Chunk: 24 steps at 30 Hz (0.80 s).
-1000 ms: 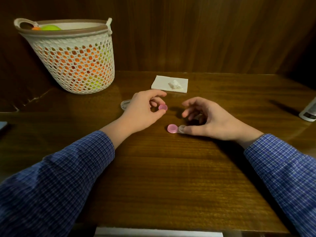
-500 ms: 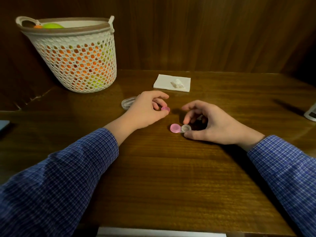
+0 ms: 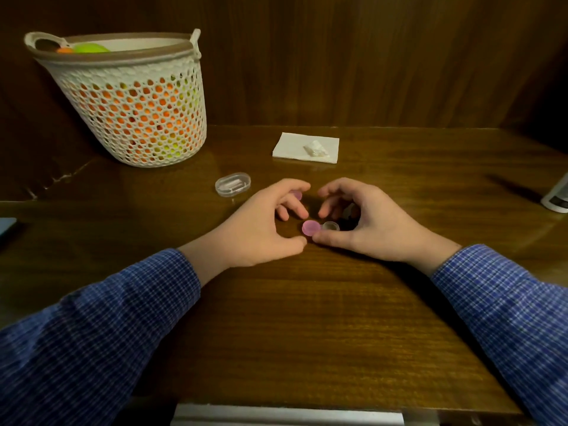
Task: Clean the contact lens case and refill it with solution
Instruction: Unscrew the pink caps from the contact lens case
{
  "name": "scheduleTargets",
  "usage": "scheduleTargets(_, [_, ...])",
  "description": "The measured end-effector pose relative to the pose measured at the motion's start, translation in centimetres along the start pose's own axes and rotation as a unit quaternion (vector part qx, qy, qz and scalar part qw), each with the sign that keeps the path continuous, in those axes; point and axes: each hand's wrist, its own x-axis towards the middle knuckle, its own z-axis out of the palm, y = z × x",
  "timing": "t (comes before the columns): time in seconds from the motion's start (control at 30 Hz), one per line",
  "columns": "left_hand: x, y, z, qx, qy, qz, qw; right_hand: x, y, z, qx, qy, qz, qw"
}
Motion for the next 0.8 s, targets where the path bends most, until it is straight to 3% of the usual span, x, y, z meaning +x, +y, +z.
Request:
scheduleTargets(0.17, [0.4, 0.1, 0.1, -0.001, 0.008, -0.004, 1.0, 0.0, -0.4, 0.9, -0.045, 0.019, -0.011, 0.999])
scheduleTargets(0.8, [0.3, 1.0, 0.1, -0.002, 0.074, -0.024, 0.997, 0.0, -0.5, -0.2, 0.048, 0.028, 0.079, 0.995])
